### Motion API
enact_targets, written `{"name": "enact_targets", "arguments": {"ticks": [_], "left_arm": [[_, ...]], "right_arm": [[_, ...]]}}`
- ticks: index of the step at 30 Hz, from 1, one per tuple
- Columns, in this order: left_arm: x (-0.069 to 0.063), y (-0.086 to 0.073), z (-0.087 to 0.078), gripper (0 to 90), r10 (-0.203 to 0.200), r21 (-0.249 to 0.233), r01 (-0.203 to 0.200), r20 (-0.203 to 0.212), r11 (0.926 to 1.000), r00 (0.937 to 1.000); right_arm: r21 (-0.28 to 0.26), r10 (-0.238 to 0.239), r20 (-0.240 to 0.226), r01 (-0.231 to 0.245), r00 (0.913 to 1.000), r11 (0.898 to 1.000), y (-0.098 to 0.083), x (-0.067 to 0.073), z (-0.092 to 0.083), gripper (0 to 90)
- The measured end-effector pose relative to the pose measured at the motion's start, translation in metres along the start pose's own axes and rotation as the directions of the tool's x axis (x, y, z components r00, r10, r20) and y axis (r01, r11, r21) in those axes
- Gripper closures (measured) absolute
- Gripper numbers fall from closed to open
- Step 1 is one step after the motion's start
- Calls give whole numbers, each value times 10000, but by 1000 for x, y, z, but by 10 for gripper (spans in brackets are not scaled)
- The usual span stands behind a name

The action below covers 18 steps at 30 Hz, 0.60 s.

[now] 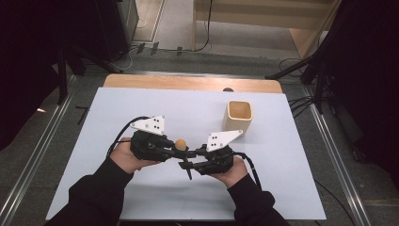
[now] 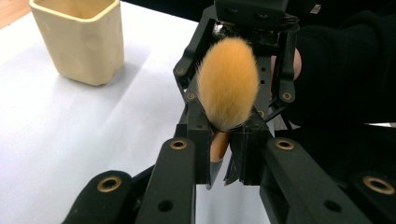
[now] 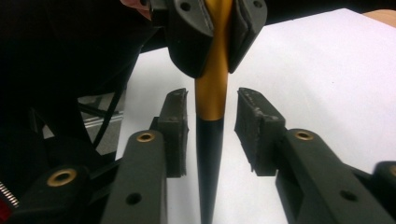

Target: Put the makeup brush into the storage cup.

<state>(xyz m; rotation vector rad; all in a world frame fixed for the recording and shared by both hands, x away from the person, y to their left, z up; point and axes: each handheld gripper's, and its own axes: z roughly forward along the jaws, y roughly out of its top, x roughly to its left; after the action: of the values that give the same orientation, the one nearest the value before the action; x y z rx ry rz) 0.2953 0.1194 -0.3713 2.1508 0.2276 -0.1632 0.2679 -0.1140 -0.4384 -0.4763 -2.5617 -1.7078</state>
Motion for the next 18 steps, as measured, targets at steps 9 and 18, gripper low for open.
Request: {"name": "enact_targets", "arguments": {"ticks": [9,18], "left_arm": [[1,2,0,793,45,85,-46,50,10000,10000],[1,1,0,788,6,43,-7,183,10000,9998]], "right_arm": [[-229,19,-35,-20,10000,9997,-2,0,0,759],[-247,-5,-183,1,9998,9997,-1,1,0,785]]}}
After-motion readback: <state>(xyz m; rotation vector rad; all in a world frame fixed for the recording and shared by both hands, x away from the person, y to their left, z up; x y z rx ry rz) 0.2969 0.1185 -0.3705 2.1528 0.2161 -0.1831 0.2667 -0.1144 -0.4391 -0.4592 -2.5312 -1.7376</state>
